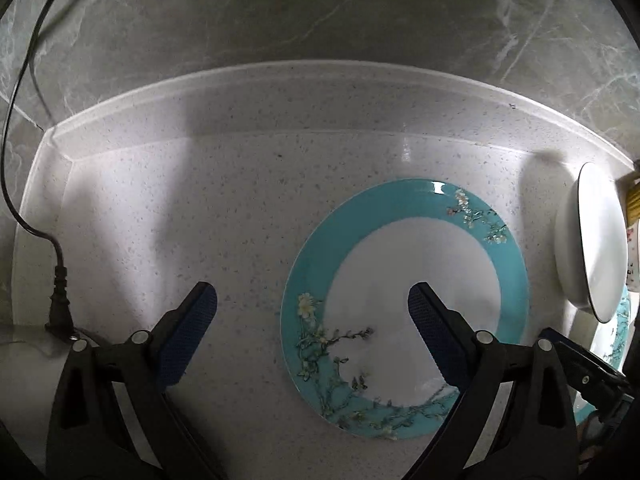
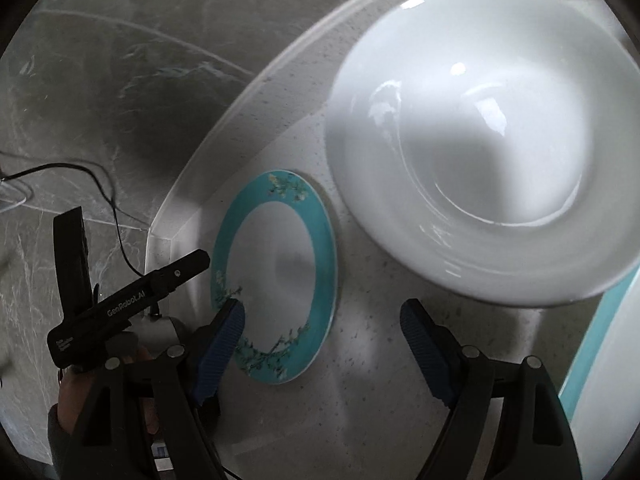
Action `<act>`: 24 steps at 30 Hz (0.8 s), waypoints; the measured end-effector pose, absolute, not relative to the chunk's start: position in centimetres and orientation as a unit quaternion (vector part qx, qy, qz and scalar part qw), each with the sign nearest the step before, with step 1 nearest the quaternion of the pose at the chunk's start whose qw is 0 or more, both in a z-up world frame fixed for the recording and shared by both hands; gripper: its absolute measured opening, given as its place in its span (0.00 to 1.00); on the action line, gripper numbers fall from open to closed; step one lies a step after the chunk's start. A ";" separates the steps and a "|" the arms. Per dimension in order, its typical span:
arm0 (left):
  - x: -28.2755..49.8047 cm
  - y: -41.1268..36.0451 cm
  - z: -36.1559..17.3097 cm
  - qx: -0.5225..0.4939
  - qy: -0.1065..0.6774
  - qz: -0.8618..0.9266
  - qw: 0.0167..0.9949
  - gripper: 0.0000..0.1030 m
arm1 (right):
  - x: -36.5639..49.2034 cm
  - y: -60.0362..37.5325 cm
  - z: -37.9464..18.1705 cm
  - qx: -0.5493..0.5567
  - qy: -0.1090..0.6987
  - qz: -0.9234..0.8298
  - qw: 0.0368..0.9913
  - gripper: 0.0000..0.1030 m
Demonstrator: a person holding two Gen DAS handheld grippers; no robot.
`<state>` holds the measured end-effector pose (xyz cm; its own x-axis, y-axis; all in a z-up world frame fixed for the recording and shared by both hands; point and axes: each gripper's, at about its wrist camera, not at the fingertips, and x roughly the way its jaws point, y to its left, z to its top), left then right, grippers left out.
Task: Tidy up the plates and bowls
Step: 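Move both grippers to the small teal-rimmed plate by the wall, then close the left gripper on the teal plate rim while the right gripper grips it too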
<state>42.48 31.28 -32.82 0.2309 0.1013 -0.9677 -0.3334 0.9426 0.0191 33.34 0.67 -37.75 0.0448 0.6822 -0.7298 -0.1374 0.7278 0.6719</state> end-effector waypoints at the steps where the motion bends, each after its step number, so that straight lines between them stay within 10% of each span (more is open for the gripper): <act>1: 42.5 31.4 -33.1 -0.104 0.604 0.136 0.779 0.94 | 33.4 0.7 -38.0 0.220 0.626 0.297 0.687 0.81; 5: 41.5 31.8 -34.6 -0.127 0.604 0.124 0.777 0.93 | 33.4 1.1 -38.1 0.225 0.623 0.306 0.684 0.80; 13: 41.2 32.6 -36.5 -0.177 0.598 0.105 0.775 0.52 | 33.6 1.9 -38.3 0.217 0.621 0.318 0.682 0.79; 24: 40.5 33.1 -37.4 -0.191 0.585 0.109 0.781 0.39 | 33.7 4.1 -38.1 0.188 0.627 0.322 0.684 0.75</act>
<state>40.54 33.12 -37.41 0.2911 -0.0529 -0.9552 -0.3935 0.9035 -0.1700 33.67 4.12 -38.09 0.0069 0.6757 -0.7371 -0.2046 0.7225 0.6604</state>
